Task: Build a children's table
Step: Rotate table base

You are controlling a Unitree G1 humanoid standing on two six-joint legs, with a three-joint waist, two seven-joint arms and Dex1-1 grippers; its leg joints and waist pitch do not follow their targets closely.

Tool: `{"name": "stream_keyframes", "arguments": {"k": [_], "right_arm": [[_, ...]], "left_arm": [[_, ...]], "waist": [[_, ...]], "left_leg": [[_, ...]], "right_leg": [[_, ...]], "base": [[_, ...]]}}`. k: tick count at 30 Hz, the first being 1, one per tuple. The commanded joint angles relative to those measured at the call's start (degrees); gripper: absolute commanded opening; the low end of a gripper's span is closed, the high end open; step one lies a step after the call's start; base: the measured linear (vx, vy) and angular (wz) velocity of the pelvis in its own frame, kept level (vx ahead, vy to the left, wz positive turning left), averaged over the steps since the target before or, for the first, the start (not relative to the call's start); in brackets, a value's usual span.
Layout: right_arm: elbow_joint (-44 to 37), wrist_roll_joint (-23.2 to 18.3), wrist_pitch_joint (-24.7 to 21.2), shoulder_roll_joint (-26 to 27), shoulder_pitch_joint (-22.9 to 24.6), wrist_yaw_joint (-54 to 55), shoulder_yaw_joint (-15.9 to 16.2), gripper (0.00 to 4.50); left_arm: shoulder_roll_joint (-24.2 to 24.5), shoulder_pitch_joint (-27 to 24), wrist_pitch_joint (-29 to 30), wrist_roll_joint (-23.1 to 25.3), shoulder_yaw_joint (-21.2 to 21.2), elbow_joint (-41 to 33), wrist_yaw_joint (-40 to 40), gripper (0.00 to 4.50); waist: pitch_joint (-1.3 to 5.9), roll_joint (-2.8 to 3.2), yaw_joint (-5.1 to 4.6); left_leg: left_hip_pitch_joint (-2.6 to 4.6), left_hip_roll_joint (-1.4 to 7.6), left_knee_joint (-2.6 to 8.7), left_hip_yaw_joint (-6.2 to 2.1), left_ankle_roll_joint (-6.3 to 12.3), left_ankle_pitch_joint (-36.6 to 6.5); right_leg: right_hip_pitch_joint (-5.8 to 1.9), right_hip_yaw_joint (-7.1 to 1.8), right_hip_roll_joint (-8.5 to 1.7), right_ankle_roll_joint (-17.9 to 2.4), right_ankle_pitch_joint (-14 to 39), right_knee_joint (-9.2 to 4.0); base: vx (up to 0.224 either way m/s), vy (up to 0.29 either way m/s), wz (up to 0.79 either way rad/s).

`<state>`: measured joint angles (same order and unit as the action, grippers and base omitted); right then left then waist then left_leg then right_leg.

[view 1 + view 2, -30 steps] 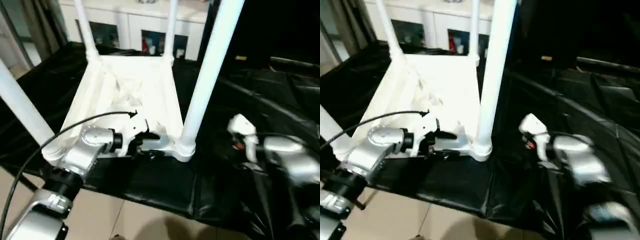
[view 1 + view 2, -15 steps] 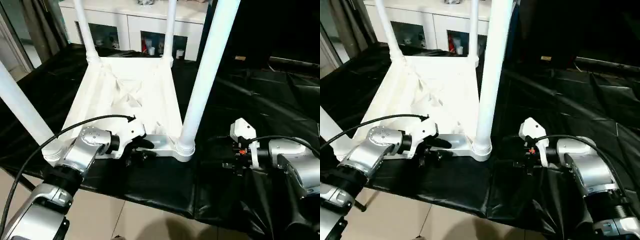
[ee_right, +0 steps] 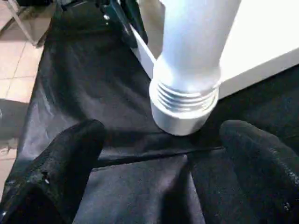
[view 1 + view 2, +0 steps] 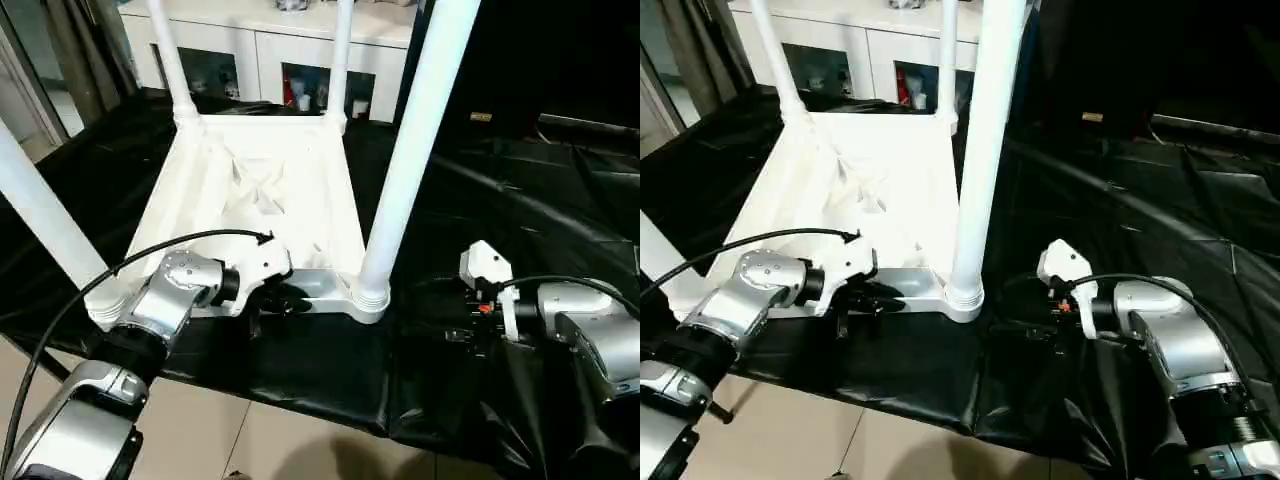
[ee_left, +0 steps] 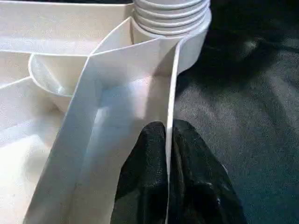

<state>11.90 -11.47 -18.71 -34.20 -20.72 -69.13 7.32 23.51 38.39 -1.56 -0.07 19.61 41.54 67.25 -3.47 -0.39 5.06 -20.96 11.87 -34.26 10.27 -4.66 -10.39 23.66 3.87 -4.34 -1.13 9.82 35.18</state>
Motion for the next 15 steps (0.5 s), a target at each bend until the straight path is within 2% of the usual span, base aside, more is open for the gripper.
{"name": "stream_keyframes", "arguments": {"k": [1,4,6,7,9,10,11,15], "right_arm": [[-0.43,-0.78,-0.40,0.97,-0.69,1.51,-0.64,4.50],[1.42,-1.29,-0.54,3.11,-1.50,4.27,-1.98,4.50],[2.65,-1.47,0.93,4.06,-1.62,4.99,-2.50,4.50],[2.99,-1.55,1.38,4.32,-1.66,5.19,-2.67,4.50],[3.89,-1.72,2.83,5.03,-2.09,5.65,-2.91,4.50],[4.08,-1.73,3.05,5.21,-2.27,5.82,-2.94,4.50],[4.38,-1.55,3.42,5.45,-2.58,6.13,-2.83,4.50],[5.44,0.34,4.86,5.80,-3.40,7.25,-1.54,4.50]], "left_arm": [[-0.09,0.18,1.65,0.80,-0.28,0.89,-1.18,0.03],[-1.94,-0.38,7.50,-2.73,-3.05,-1.81,-2.19,0.01],[-3.32,-1.81,10.49,-4.49,-4.16,-5.62,-3.60,0.01],[-3.74,-2.38,10.76,-4.75,-4.27,-6.83,-4.08,0.01],[-5.11,-4.52,10.75,-5.95,-4.23,-10.68,-4.56,0.01],[-5.32,-4.91,10.66,-6.07,-4.14,-11.24,-4.63,0.01],[-5.62,-5.47,9.94,-5.86,-3.91,-11.73,-4.90,0.01],[-6.02,-6.68,10.20,-4.70,-3.83,-13.22,-5.74,0.01]], "waist": [[4.09,0.18,0.36],[4.26,0.45,0.20],[4.43,0.20,0.21],[4.45,0.29,0.22],[4.56,-0.58,0.17],[4.57,-0.19,0.24],[4.41,-0.51,0.18],[4.27,-0.42,0.25]], "left_leg": [[0.37,1.16,4.04,-0.47,1.59,-13.13],[0.38,1.09,3.90,-0.42,1.69,-12.14],[0.29,1.20,3.75,-0.41,2.18,-10.62],[0.26,1.26,3.73,-0.38,2.36,-10.35],[0.05,1.18,3.62,-0.23,3.37,-9.00],[0.01,1.13,3.54,-0.21,3.97,-7.82],[-0.02,1.03,3.54,-0.13,4.43,-7.85],[0.19,1.09,3.64,-0.08,4.09,-9.00]], "right_leg": [[-3.48,-2.27,-3.54,-10.60,15.79,-4.68],[-3.50,-2.24,-3.41,-11.83,12.99,-4.45],[-3.68,-2.31,-3.54,-13.23,10.25,-3.96],[-3.68,-2.33,-3.56,-13.50,9.69,-3.92],[-3.91,-2.36,-3.55,-13.42,8.74,-3.84],[-3.78,-2.36,-3.45,-13.45,7.82,-3.69],[-3.69,-2.31,-3.42,-13.11,8.85,-3.84],[-3.44,-2.32,-3.45,-11.48,13.17,-4.25]], "base": [[0.000,0.000,0.00],[0.000,0.000,0.00],[0.000,0.000,0.00],[0.000,0.000,0.00],[0.000,0.000,0.00],[0.000,0.000,0.00],[0.000,0.000,0.00],[0.000,0.000,0.00]]}}
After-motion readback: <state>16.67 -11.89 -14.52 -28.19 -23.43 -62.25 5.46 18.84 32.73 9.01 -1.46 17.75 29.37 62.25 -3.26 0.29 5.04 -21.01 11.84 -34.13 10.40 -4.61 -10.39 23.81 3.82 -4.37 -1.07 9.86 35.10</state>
